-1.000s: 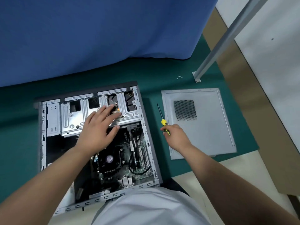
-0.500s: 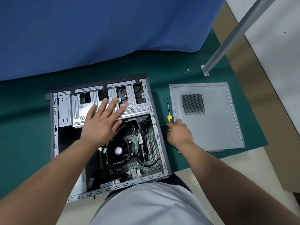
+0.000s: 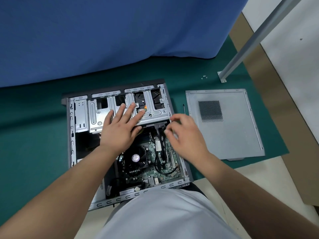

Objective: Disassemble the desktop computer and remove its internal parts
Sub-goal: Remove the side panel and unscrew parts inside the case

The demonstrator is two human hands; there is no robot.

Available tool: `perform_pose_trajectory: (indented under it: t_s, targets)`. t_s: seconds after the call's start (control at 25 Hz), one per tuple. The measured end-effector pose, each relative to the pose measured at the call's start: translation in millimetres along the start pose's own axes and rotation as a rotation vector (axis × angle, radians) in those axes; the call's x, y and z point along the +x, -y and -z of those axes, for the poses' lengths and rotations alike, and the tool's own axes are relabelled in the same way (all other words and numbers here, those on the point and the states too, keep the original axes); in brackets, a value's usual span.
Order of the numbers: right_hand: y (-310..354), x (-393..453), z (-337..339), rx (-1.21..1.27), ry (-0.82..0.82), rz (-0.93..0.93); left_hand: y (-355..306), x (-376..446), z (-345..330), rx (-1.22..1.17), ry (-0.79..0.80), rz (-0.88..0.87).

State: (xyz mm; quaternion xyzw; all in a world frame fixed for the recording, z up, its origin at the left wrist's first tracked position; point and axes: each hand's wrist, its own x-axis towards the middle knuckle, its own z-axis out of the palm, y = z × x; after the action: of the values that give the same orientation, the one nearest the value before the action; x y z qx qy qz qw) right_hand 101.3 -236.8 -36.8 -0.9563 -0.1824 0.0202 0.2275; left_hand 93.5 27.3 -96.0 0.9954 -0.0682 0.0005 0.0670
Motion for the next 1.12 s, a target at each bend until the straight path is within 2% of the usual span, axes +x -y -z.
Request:
perform_pose_trajectory:
  t_s: [0.08, 0.16, 0.36, 0.64, 0.72, 0.8, 0.92, 1.04, 1.12]
  targets:
    - [19.6, 1.8, -9.7, -0.22, 0.105, 0.038, 0.7, 0.0, -0.3, -0.005, 0.009, 0.003]
    - [31.1, 7.8, -15.9, -0.323, 0.157, -0.018, 1.6, 0.2, 0.0, -0.007, 0.021, 0.005]
    - [45.8, 19.1, -28.3, -0.406, 0.122, -0.06, 4.0, 1.9, 0.7, -0.015, 0.057, -0.005]
    - [44.4, 16.0, -29.0, -0.36, 0.102, -0.082, 5.7, 4.2, 7.8, -0.056, 0.167, -0.02]
    - [41.0, 13.2, -26.6, -0.349, 0.124, -0.069, 2.1, 1.5, 13.1, -0.17, 0.129, -0.012]
    - [38.2, 9.9, -25.2, -0.312, 0.129, -0.059, -5.2, -8.8, 18.3, -0.365, 0.012, 0.045]
    - [35.2, 3.3, -25.2, -0.281, 0.113, -0.045, -20.7, -31.9, 18.3, -0.513, -0.127, 0.106]
    - [33.3, -2.2, -27.3, -0.235, 0.068, -0.037, -33.8, -42.2, 18.1, -0.783, -0.063, 0.256]
    - [34.1, -3.5, -28.8, -0.209, 0.036, -0.038, -41.9, -34.9, 15.9, -0.931, 0.012, 0.461]
